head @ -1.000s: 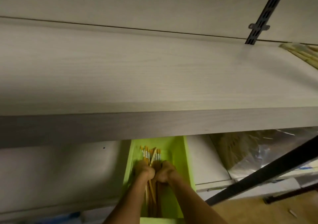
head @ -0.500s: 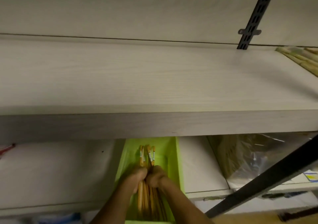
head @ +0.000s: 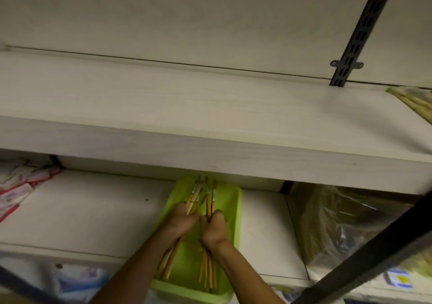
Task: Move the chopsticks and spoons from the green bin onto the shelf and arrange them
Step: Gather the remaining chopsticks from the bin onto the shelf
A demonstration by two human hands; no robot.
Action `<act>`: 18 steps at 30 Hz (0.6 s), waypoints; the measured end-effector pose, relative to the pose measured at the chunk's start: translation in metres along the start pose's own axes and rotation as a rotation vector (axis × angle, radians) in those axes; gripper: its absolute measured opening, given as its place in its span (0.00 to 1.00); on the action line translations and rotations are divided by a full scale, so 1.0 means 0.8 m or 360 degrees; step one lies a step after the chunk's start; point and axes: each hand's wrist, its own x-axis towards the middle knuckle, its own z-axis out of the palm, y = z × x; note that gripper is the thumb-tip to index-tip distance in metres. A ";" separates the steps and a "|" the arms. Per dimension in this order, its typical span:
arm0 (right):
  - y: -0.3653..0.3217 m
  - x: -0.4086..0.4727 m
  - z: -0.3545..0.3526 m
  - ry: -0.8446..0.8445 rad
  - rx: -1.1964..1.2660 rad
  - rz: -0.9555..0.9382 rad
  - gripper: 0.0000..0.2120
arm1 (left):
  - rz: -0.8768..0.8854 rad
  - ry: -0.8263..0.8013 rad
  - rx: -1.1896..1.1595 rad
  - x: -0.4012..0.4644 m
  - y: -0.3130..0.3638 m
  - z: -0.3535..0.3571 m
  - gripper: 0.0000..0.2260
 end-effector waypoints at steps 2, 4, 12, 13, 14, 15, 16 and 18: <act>-0.011 -0.008 -0.009 -0.0002 0.0067 -0.0031 0.07 | 0.0078 0.0015 0.0095 -0.007 0.014 -0.012 0.04; -0.021 -0.019 -0.021 -0.0020 0.0120 -0.0012 0.10 | 0.0166 0.0003 0.0207 -0.014 0.025 -0.022 0.09; -0.096 -0.121 -0.091 0.0201 0.0258 -0.0145 0.09 | 0.0612 -0.0146 0.0501 -0.053 0.054 -0.072 0.16; -0.098 -0.133 -0.097 0.0207 0.0278 -0.0135 0.08 | 0.0675 -0.0192 0.0567 -0.062 0.057 -0.079 0.16; -0.098 -0.146 -0.102 0.0209 0.0296 -0.0117 0.07 | 0.0738 -0.0243 0.0615 -0.071 0.060 -0.085 0.16; -0.097 -0.161 -0.106 0.0214 0.0297 -0.0095 0.06 | 0.0803 -0.0287 0.0645 -0.079 0.061 -0.090 0.14; -0.093 -0.178 -0.108 0.0236 0.0296 -0.0076 0.04 | 0.0864 -0.0336 0.0649 -0.087 0.062 -0.092 0.13; -0.078 -0.213 -0.110 0.0306 0.0308 -0.0040 0.05 | 0.0971 -0.0461 0.0626 -0.107 0.062 -0.088 0.12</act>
